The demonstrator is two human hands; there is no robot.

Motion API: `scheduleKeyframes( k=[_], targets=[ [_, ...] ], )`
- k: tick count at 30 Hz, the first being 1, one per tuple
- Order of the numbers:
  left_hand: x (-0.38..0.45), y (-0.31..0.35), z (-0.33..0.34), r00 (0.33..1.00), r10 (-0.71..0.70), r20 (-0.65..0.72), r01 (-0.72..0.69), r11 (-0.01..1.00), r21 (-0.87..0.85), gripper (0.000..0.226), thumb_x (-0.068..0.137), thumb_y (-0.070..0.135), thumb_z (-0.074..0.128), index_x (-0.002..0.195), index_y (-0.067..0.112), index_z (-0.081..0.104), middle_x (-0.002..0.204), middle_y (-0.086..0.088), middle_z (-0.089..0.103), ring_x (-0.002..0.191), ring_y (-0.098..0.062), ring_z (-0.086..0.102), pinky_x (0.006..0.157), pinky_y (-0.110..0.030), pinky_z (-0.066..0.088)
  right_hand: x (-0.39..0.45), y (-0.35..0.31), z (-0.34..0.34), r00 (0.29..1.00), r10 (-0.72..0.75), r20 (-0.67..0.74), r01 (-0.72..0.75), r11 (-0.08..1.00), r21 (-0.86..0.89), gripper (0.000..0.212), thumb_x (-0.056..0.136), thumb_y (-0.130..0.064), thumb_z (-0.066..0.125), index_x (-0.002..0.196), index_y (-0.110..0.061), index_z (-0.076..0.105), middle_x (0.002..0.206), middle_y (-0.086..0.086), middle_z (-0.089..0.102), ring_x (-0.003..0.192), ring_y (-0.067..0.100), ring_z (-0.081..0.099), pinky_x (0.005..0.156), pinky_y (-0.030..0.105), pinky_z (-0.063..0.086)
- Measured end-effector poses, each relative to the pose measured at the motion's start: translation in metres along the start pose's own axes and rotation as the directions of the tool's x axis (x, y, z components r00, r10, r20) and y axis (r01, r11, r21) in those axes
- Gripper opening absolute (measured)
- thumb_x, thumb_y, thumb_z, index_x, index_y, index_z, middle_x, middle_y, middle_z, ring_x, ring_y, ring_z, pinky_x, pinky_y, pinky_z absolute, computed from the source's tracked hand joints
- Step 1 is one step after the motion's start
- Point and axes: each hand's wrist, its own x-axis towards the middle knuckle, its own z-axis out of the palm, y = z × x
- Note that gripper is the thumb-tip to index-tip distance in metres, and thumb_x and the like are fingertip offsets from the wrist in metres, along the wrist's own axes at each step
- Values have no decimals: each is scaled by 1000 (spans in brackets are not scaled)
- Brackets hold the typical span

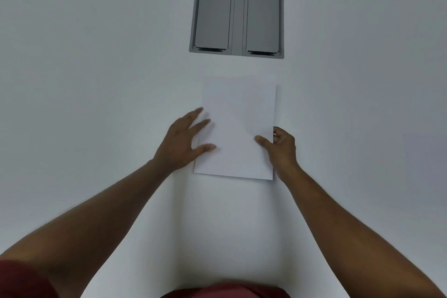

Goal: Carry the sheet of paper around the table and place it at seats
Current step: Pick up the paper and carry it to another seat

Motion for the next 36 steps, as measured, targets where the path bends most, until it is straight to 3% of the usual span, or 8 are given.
scheduleKeyframes(
  k=[3,5,9,11,15,19,30,36],
  targets=[
    [12,27,-23,906,-416,-83,363,861,-357,64,97,57,75,150,25,62,154,5,58,137,-11,58,118,-36,45,-18,-14,-7,999,-11,53,8,999,44,26,89,-3,85,105,-21,77,102,-4,85,87,13,82,78,26,66],
    [21,36,-42,817,-577,4,493,695,-523,64,96,55,77,149,23,63,136,5,70,117,-16,69,106,-38,55,-34,-22,-11,996,-22,86,17,998,58,27,88,-3,85,107,-21,76,99,-5,85,87,13,82,73,21,64],
    [26,46,-74,776,-571,266,504,309,-806,50,96,50,79,129,12,76,114,-3,82,93,-20,78,87,-38,61,-71,-33,-15,989,-63,137,54,996,71,30,88,-5,86,114,-18,77,103,-2,86,93,17,83,75,22,64],
    [21,54,-87,794,-533,293,461,214,-861,36,95,41,82,111,9,80,113,-9,83,95,-22,77,91,-39,61,-92,-35,-15,985,-84,152,74,995,68,31,88,-6,86,116,-16,77,106,1,85,97,21,83,83,29,65],
    [2,65,-108,817,-531,224,358,162,-920,20,94,25,85,104,8,84,116,-15,82,97,-28,78,98,-47,61,-131,-38,-16,982,-83,170,69,994,88,32,89,-8,86,119,-12,75,109,8,85,101,30,82,96,48,64],
    [-22,73,-132,816,-560,142,256,130,-958,37,91,26,88,111,-5,80,117,-24,80,99,-35,76,103,-59,60,-159,-38,-12,959,-20,283,8,999,43,35,88,-17,87,121,-11,76,114,11,83,109,36,79,106,66,55],
    [-105,72,-181,721,-692,-36,102,158,-982,30,90,29,89,98,1,82,106,-19,82,88,-30,76,94,-53,64,-203,-43,18,919,-81,387,102,994,-33,19,90,-21,86,107,-11,84,106,8,85,103,32,81,101,53,61],
    [-196,64,-186,570,-811,-133,-9,155,-988,32,84,32,94,80,8,74,96,-9,79,84,-26,71,81,-34,55,-214,-40,37,843,-104,527,203,970,-133,26,86,-30,89,93,-5,83,101,23,81,85,25,76,82,39,58]
  ],
)
